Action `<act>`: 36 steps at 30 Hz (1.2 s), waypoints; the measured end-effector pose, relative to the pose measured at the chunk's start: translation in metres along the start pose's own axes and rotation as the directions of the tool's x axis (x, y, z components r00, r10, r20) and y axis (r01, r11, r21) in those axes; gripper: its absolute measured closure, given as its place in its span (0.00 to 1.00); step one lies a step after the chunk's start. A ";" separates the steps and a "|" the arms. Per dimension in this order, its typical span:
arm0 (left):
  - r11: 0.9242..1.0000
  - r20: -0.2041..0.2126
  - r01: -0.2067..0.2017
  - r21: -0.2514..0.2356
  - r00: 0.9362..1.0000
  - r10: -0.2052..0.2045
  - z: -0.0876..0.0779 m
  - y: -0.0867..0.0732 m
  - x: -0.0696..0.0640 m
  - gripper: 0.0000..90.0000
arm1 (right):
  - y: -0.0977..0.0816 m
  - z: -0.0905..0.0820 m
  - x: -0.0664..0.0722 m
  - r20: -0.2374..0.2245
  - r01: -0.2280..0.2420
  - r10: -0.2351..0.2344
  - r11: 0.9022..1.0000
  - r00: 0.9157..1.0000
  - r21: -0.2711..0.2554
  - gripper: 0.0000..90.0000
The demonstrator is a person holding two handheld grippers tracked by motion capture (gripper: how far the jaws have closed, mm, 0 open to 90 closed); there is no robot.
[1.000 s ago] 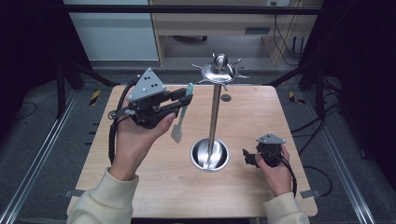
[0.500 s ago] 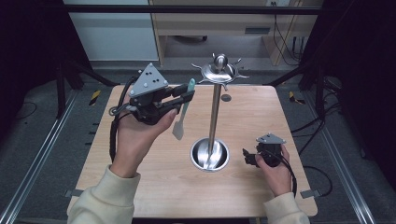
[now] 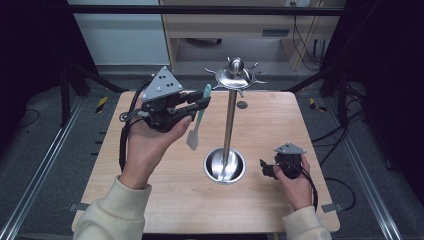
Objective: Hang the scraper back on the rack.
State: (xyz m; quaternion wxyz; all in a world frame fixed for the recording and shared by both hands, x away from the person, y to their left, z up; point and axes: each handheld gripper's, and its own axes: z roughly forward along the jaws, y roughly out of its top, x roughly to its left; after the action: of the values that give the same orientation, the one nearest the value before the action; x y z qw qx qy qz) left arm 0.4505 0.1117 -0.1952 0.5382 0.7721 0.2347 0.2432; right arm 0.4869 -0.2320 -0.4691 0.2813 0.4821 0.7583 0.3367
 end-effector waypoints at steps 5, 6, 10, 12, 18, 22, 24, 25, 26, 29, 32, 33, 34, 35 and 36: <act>1.000 0.005 0.002 0.008 1.000 -0.002 0.004 -0.001 -0.001 0.82 | 0.000 0.000 0.000 -0.001 -0.004 0.004 1.000 1.000 -0.001 0.14; 1.000 0.007 0.000 0.012 1.000 -0.001 0.006 -0.001 -0.001 0.82 | 0.000 -0.001 0.000 -0.001 -0.004 0.004 1.000 1.000 -0.002 0.14; 1.000 0.010 0.006 0.014 1.000 -0.006 0.010 -0.001 -0.001 0.82 | 0.000 -0.001 0.000 0.000 -0.005 0.005 1.000 1.000 -0.003 0.14; 1.000 0.012 0.007 0.015 1.000 -0.007 0.011 -0.001 -0.001 0.82 | 0.000 0.000 0.000 -0.001 -0.003 0.003 1.000 1.000 -0.002 0.14; 1.000 0.013 0.008 0.015 1.000 -0.008 0.017 0.001 -0.001 0.82 | 0.000 -0.001 0.000 -0.001 -0.007 0.007 1.000 1.000 0.000 0.14; 1.000 0.015 0.011 0.012 1.000 -0.011 0.019 0.002 -0.001 0.82 | 0.000 -0.001 0.000 -0.002 -0.008 0.008 1.000 1.000 0.000 0.14; 1.000 0.015 0.010 0.012 1.000 -0.010 0.019 0.001 -0.001 0.82 | 0.000 0.000 0.000 -0.002 -0.007 0.007 1.000 1.000 -0.002 0.14; 1.000 0.015 0.011 0.012 1.000 -0.011 0.019 0.001 0.000 0.82 | 0.000 -0.001 0.000 -0.002 -0.009 0.009 1.000 1.000 -0.001 0.14; 1.000 0.017 0.015 0.011 1.000 -0.016 0.020 0.002 0.000 0.82 | 0.000 -0.001 0.000 -0.002 -0.009 0.009 1.000 1.000 -0.001 0.14; 1.000 0.018 0.020 0.008 1.000 -0.020 0.023 0.003 0.000 0.82 | 0.001 0.000 0.000 -0.003 -0.014 0.014 1.000 1.000 0.000 0.14; 1.000 0.016 0.021 0.003 1.000 -0.022 0.024 0.002 -0.001 0.82 | 0.000 -0.001 0.000 -0.006 -0.012 0.012 1.000 1.000 -0.005 0.14; 1.000 0.016 0.023 0.001 1.000 -0.023 0.024 0.001 -0.001 0.82 | 0.000 -0.001 0.000 -0.010 -0.009 0.009 1.000 1.000 -0.008 0.14; 1.000 0.018 0.026 -0.001 1.000 -0.026 0.024 0.001 -0.001 0.82 | 0.000 -0.001 0.000 -0.011 -0.009 0.009 1.000 1.000 -0.010 0.14; 1.000 0.018 0.025 -0.003 1.000 -0.025 0.024 0.001 -0.001 0.82 | 0.000 -0.001 0.000 -0.011 -0.009 0.009 1.000 1.000 -0.010 0.14; 1.000 0.017 0.025 -0.004 1.000 -0.025 0.024 0.000 -0.001 0.82 | 0.000 -0.001 0.000 -0.011 -0.011 0.011 1.000 1.000 -0.010 0.14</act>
State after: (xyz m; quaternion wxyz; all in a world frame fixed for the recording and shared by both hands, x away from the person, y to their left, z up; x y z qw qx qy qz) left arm 0.4650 0.0939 -0.2022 0.5449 0.7700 0.2391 0.2303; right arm 0.4858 -0.2320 -0.4684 0.2778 0.4832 0.7554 0.3446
